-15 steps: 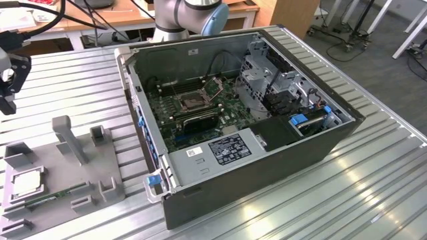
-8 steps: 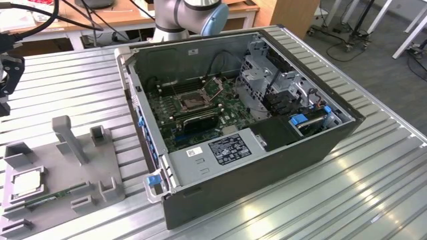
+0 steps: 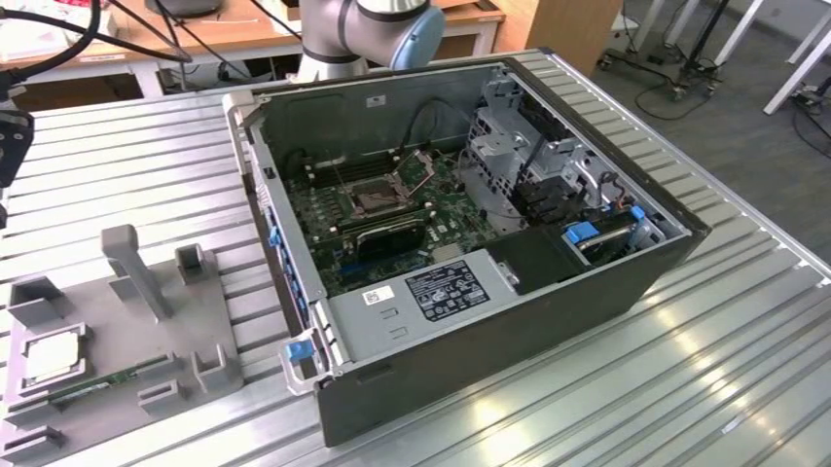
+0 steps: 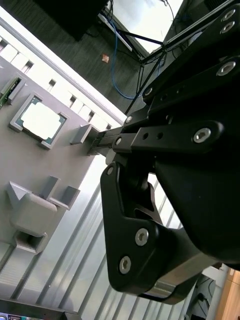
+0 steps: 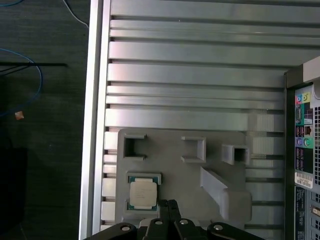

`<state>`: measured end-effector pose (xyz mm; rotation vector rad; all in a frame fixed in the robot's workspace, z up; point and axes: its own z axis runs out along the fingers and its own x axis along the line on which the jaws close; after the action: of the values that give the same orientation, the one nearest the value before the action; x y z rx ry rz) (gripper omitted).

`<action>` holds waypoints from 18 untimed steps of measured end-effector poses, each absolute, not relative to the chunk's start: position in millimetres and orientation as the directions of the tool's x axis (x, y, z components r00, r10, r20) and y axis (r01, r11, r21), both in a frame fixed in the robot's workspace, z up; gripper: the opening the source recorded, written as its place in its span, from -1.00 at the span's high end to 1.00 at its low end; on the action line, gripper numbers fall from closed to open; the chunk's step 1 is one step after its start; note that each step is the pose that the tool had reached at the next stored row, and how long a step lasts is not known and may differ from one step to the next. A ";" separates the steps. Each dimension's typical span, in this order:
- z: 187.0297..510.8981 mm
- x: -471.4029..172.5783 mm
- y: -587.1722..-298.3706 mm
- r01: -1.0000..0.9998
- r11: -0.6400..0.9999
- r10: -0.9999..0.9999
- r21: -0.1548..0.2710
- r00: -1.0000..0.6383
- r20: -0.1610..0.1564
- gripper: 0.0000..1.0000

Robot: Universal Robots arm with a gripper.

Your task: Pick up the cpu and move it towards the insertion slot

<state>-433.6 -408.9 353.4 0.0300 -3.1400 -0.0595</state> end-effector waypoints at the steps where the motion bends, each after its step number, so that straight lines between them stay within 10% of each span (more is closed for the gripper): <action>1: 353.2 -434.9 -408.9 -0.019 0.999 -0.019 0.038 -1.000 0.001 0.79; 18: 352.3 -446.0 -408.9 -0.019 0.999 -0.019 0.038 -1.000 0.001 0.79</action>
<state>-446.0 -408.9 352.3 0.0300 -3.1400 -0.0590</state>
